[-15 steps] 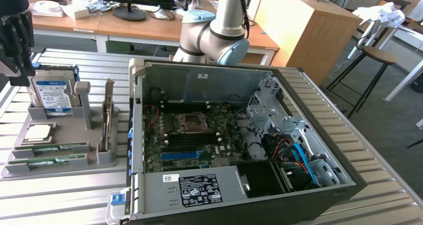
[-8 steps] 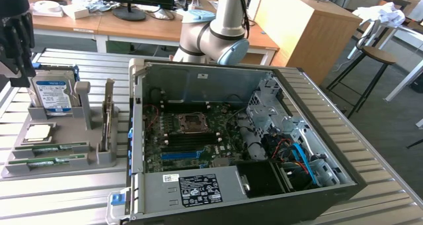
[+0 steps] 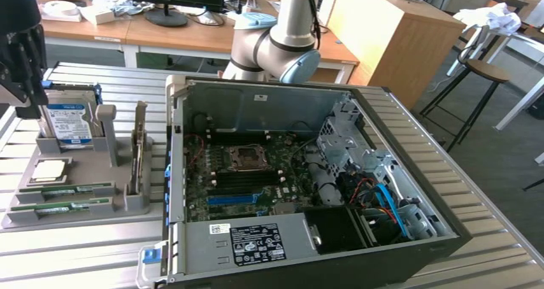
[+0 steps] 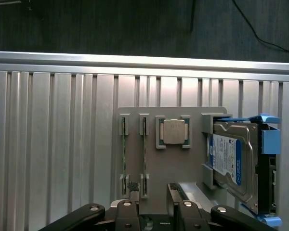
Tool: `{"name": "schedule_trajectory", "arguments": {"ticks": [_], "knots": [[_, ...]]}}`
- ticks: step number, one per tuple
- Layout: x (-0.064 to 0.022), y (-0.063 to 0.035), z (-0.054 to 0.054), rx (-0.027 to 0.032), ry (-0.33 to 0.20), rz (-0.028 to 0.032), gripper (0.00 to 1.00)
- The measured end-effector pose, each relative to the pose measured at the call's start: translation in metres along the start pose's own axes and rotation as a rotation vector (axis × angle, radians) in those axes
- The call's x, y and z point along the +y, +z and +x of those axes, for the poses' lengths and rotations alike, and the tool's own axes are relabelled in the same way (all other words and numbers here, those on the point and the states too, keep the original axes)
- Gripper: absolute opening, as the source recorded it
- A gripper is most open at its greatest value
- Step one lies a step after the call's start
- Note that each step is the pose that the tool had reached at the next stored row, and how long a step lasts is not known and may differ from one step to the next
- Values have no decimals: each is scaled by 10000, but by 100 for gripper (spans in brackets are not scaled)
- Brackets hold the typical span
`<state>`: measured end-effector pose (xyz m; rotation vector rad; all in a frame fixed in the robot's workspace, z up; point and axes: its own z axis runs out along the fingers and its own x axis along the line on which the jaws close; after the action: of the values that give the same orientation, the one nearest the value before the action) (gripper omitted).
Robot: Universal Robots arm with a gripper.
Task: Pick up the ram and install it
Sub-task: 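Pick up the ram and move it above insertion slot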
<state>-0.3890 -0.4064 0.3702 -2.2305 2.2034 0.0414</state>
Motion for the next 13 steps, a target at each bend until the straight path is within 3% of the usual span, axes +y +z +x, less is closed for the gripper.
{"name": "schedule_trajectory", "arguments": {"ticks": [13], "knots": [[-2, 144, 4, 1, -16, -1, 36]]}}
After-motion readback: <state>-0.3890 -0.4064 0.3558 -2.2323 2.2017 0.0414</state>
